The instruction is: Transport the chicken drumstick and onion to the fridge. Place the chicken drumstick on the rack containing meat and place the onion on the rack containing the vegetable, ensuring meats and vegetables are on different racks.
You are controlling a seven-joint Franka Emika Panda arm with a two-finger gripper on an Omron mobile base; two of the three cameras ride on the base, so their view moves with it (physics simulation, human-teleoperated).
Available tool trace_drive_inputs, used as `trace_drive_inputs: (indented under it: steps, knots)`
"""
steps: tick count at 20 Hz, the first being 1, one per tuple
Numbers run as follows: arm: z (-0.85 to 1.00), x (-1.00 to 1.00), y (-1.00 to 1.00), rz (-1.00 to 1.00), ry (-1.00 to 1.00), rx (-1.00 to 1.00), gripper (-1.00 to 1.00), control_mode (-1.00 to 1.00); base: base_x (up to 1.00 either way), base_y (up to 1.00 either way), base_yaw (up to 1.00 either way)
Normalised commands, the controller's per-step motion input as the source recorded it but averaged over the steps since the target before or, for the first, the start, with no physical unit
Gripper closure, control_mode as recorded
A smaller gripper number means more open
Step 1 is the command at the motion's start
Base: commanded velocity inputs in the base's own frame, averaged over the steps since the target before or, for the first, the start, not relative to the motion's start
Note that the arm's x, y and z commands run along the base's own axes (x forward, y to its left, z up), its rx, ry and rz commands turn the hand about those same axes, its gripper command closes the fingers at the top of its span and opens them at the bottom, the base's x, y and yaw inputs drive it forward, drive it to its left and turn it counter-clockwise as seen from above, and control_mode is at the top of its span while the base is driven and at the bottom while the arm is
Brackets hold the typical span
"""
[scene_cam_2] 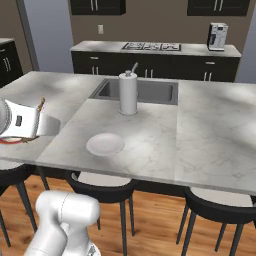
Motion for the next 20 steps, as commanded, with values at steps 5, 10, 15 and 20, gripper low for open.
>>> trace_drive_inputs:
  steps: [5,10,15,20]
  knots:
    - [0.0,0.0,0.0,0.0,0.0,0.0,1.0,1.0,-0.21,-0.07,-0.21]
    - [0.0,0.0,0.0,0.0,0.0,0.0,1.0,1.0,0.0,-0.29,-0.9]
    - [0.0,0.0,0.0,0.0,0.0,0.0,1.0,1.0,0.0,-0.84,-0.7]
    - [0.0,0.0,0.0,0.0,0.0,0.0,1.0,1.0,0.09,-1.0,-0.45]
